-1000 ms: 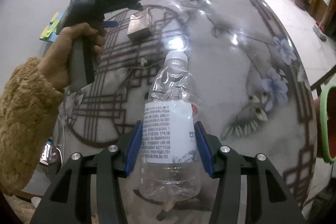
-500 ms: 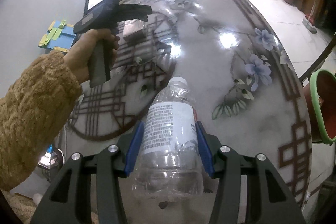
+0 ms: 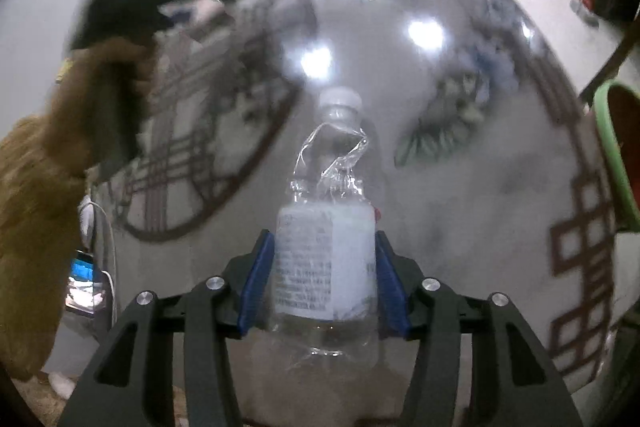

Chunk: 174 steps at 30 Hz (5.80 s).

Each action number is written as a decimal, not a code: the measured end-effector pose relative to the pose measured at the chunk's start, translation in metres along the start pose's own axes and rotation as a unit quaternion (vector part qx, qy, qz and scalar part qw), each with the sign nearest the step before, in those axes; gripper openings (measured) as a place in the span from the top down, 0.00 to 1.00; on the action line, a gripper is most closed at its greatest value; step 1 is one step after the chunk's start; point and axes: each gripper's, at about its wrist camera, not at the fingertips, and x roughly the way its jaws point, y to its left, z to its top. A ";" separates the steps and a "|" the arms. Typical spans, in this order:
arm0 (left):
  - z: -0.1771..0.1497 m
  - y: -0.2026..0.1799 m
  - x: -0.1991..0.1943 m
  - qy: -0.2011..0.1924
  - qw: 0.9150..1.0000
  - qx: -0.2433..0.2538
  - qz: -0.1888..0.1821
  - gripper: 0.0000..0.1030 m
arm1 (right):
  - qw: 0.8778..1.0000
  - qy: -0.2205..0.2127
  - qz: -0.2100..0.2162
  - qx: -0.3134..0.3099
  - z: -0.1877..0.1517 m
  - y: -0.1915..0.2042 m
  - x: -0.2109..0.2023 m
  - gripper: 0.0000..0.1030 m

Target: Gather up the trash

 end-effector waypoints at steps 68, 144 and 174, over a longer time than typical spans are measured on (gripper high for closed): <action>-0.053 -0.326 -0.092 0.001 0.955 0.214 -0.203 0.48 | 0.945 -0.233 -0.080 0.216 -0.018 -0.259 -0.184 0.54; -0.029 -0.050 -0.267 -0.245 0.967 0.023 -0.062 0.05 | 0.882 -0.436 -0.176 0.039 -0.010 0.014 -0.232 0.06; -0.025 -0.055 -0.273 -0.243 0.967 0.029 -0.068 0.05 | 0.881 -0.435 -0.178 0.043 -0.021 0.011 -0.231 0.06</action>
